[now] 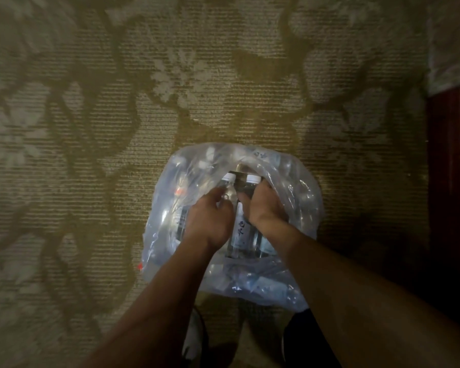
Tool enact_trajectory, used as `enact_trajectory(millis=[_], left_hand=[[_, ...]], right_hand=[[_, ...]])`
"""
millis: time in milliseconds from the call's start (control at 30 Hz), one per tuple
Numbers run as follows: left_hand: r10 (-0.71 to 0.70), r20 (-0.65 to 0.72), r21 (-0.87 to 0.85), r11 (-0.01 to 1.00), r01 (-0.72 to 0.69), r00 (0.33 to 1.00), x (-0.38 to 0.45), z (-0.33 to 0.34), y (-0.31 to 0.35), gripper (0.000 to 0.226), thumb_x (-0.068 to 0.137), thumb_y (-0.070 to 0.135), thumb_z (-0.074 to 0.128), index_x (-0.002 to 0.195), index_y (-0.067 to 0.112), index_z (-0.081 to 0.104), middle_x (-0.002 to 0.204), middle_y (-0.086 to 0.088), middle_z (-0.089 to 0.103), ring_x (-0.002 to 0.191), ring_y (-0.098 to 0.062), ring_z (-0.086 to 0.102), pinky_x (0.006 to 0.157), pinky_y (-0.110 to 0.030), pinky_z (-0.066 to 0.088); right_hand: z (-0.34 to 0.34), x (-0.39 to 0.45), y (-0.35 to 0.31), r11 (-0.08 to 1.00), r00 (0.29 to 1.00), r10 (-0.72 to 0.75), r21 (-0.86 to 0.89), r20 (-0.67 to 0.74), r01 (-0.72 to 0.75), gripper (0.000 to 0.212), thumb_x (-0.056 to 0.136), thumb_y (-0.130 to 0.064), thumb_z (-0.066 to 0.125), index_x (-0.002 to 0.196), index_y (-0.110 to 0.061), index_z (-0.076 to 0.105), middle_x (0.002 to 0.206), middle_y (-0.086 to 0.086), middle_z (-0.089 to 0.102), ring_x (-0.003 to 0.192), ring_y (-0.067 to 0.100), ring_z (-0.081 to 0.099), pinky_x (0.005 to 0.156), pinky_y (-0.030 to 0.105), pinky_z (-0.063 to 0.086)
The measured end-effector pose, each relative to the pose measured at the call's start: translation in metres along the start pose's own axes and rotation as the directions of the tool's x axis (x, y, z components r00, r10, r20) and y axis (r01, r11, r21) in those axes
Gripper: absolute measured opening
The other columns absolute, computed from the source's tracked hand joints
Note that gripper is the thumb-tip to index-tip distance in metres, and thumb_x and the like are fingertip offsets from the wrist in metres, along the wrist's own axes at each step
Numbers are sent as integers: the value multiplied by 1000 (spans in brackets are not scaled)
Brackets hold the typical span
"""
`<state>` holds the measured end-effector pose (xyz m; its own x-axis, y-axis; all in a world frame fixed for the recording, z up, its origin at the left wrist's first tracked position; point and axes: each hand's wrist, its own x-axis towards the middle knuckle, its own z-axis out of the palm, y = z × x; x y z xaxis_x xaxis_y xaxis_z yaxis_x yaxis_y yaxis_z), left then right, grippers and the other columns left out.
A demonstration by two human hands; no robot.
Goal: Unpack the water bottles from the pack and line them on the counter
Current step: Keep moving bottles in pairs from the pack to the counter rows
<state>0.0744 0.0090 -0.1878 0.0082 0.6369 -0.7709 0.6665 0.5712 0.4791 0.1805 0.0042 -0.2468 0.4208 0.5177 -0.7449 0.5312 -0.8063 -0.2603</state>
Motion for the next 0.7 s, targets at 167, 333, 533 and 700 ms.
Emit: enact_trajectory(millis=[167,333,533,700], left_hand=[[0,-15,-10,1000,0,1000,-13,1,-2,43,100,28,53,142,23,54,138,-1,62,122,-25,59,106,-43,46],[35,75,-23,999,-34,997,-23,0,-8,51,85,26,65,134,27,54,112,3,70,101,-21,67,89,-41,54],[13,188,-275,961,39,982,-11,-22,-8,39,77,37,83,110,21,69,91,3,78,80,-11,75,74,-38,59],[-37,-57,-44,998,34,998,-10,-24,-16,64,61,65,77,113,30,63,95,6,76,84,-17,73,79,-44,60]], right_hand=[[-7,-26,11,971,969,-233,40,-78,237,46,96,-38,61,130,-11,45,133,10,58,120,30,57,93,37,45],[-24,-54,15,827,833,-542,103,-111,552,57,90,-37,69,136,-11,47,136,7,55,122,24,55,96,32,43],[-31,-29,-7,741,954,-298,621,-33,254,47,90,-58,56,91,-13,66,84,1,72,81,11,70,73,31,54],[6,-26,-14,799,985,-77,600,155,-32,27,99,-22,44,95,-11,69,91,8,65,87,23,60,76,32,49]])
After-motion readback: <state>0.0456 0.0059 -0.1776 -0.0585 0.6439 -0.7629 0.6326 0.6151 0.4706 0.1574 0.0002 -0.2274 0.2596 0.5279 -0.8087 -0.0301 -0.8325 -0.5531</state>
